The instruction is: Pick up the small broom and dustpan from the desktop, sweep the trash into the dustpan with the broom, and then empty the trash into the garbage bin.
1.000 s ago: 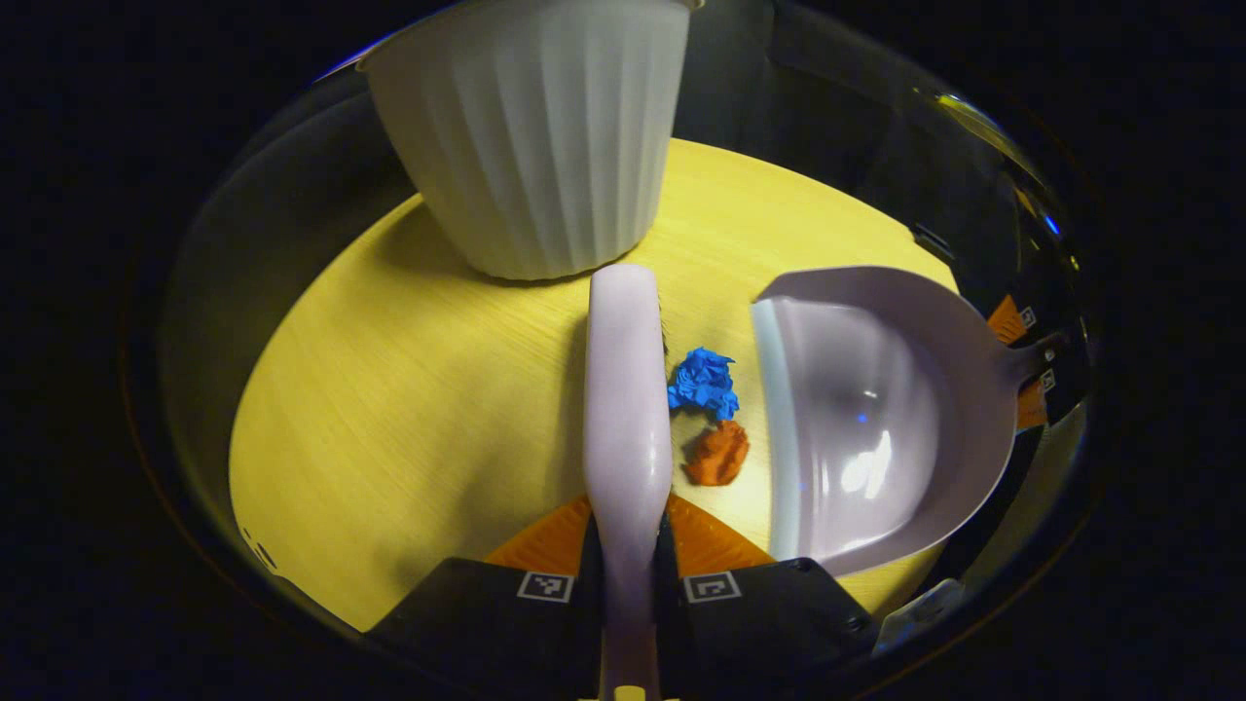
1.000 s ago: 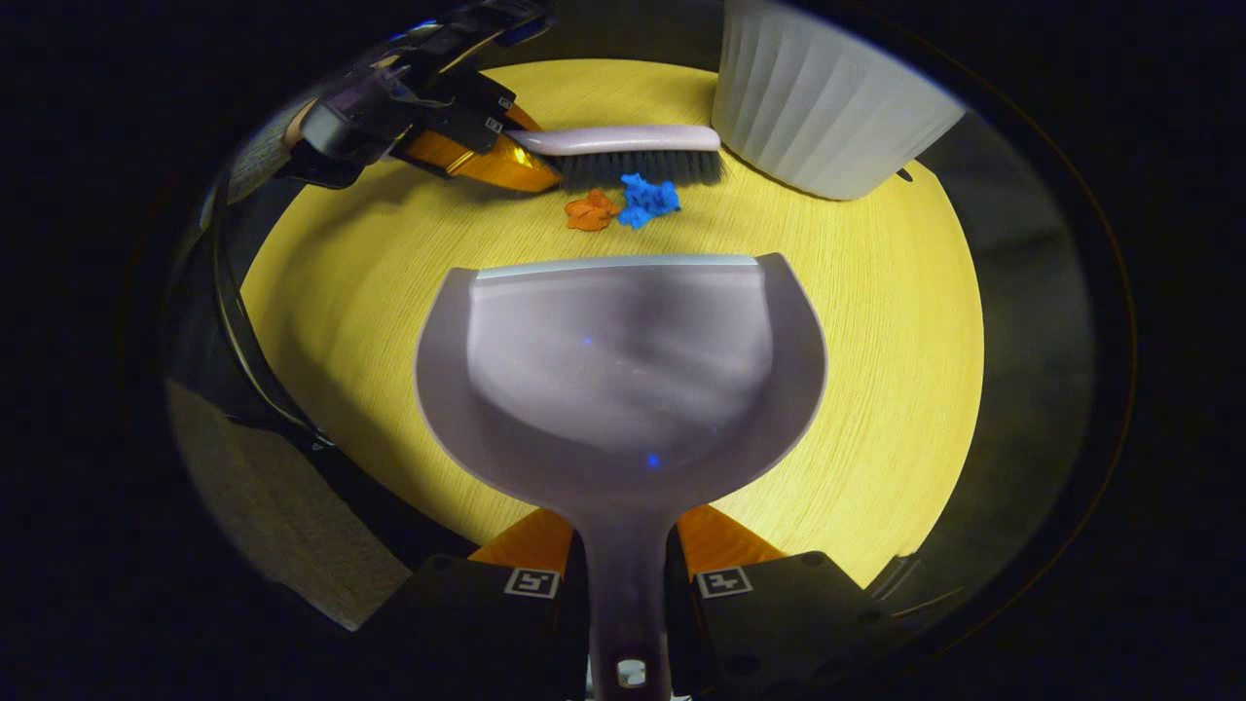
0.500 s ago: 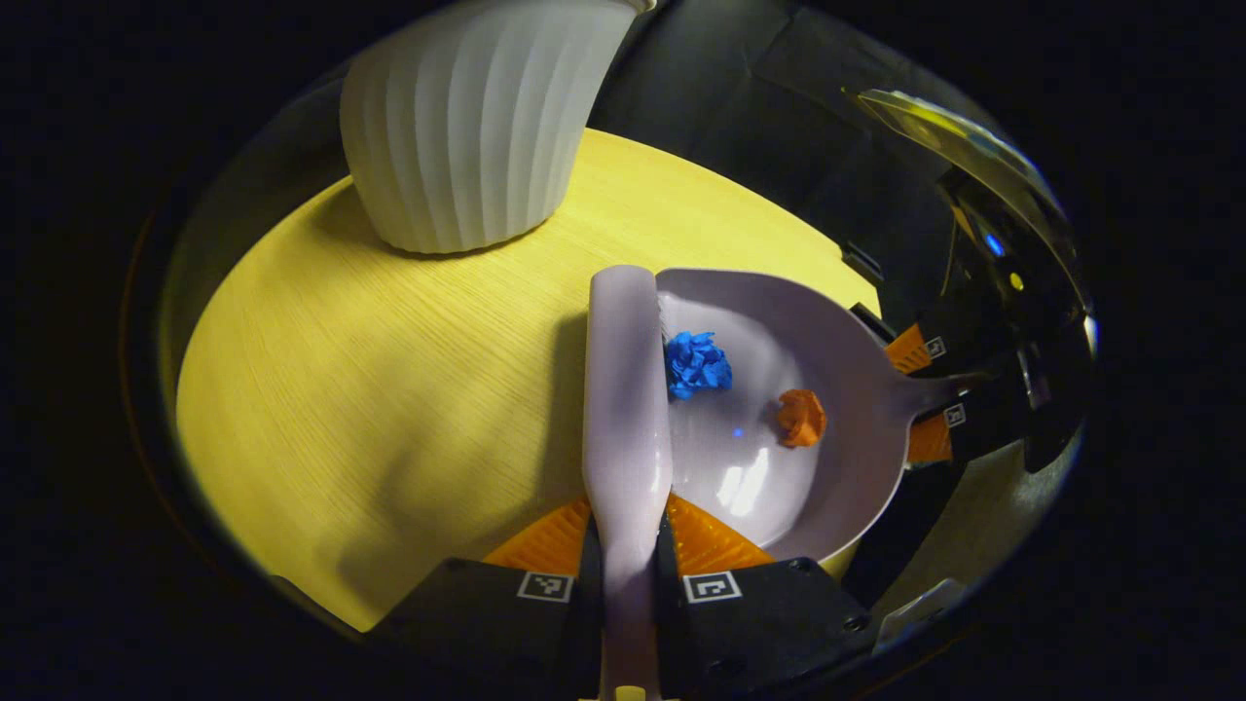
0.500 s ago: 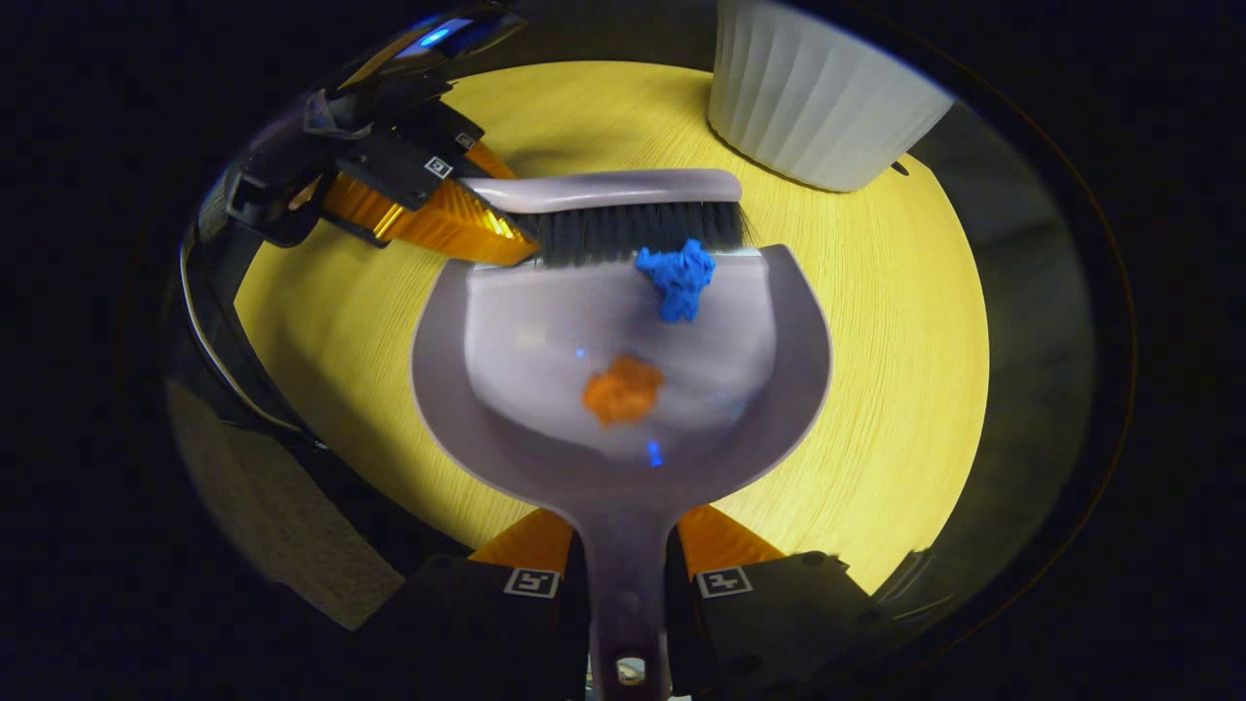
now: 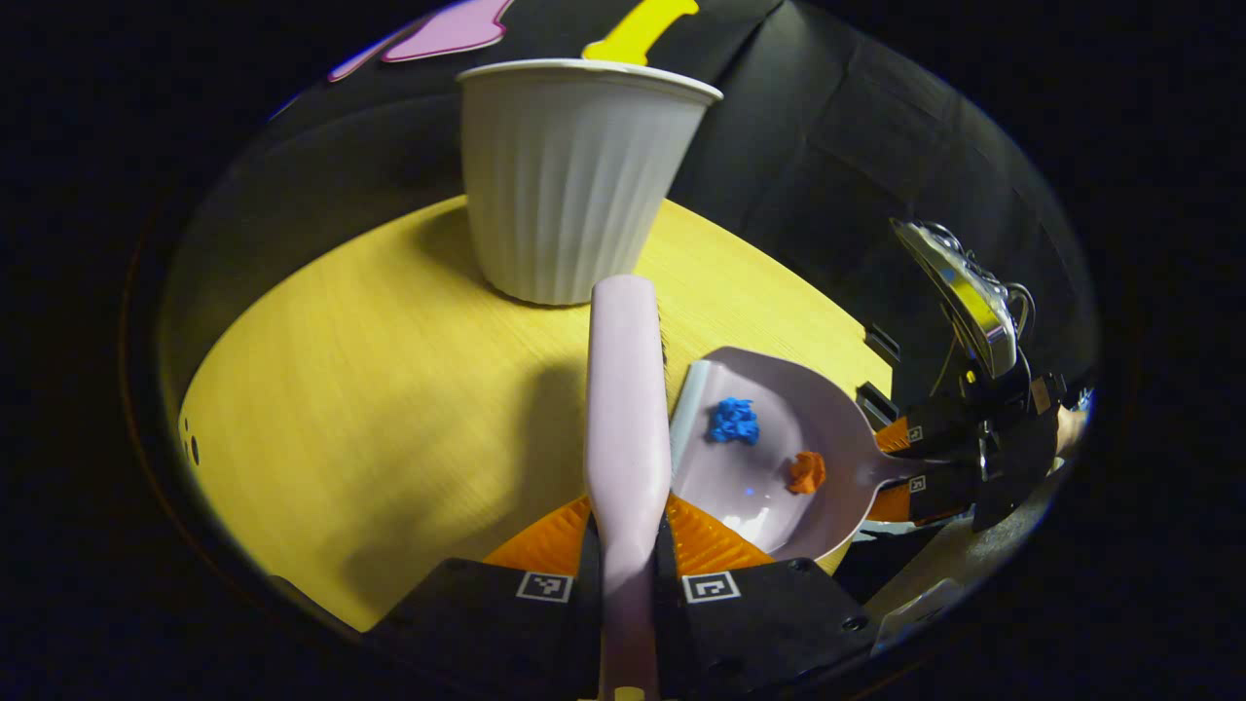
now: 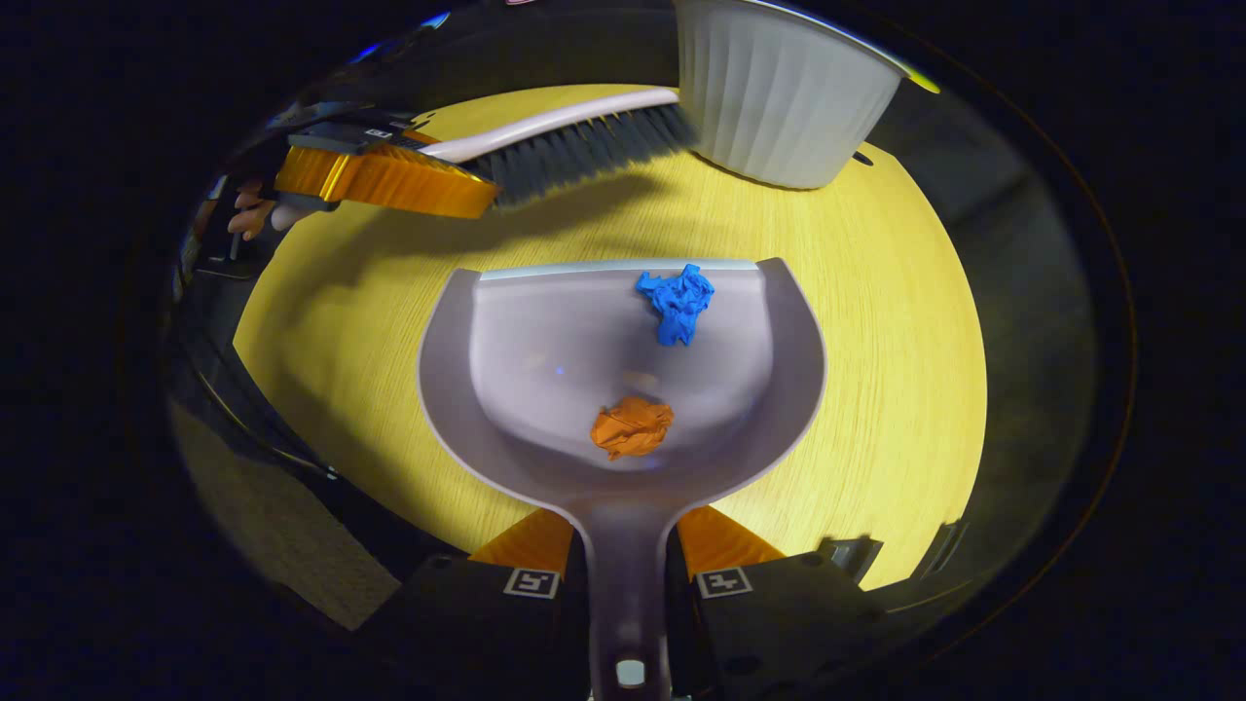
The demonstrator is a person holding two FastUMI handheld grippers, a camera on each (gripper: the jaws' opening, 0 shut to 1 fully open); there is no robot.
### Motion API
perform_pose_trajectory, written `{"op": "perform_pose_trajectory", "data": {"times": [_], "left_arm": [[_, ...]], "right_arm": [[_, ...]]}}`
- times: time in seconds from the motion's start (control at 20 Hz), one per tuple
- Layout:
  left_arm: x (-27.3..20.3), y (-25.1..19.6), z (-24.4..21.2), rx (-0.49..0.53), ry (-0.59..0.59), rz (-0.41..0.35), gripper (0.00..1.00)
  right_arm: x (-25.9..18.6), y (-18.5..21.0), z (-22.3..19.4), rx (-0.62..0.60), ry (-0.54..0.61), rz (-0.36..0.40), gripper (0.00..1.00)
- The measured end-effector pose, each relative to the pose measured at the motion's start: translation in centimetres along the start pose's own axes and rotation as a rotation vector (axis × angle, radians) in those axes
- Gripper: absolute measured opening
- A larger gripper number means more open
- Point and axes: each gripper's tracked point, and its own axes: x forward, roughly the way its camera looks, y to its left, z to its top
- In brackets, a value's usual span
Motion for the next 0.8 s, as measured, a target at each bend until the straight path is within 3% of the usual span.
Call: {"op": "perform_pose_trajectory", "data": {"times": [0.25, 0.6, 0.8], "left_arm": [[-2.2, 5.9, -1.7, -0.016, -0.001, 0.129, 0.27], [-3.9, 8.1, -3.7, -0.012, -0.022, 0.148, 0.27], [-5.7, 8.2, -5.8, -0.041, -0.036, 0.169, 0.27]], "right_arm": [[-3.2, -0.7, 1.1, 0.100, -0.048, -0.059, 0.39], [-12.3, -4.8, 5.0, 0.250, -0.117, -0.135, 0.36], [-16.0, -8.2, 9.2, 0.236, -0.161, -0.177, 0.36]]}}
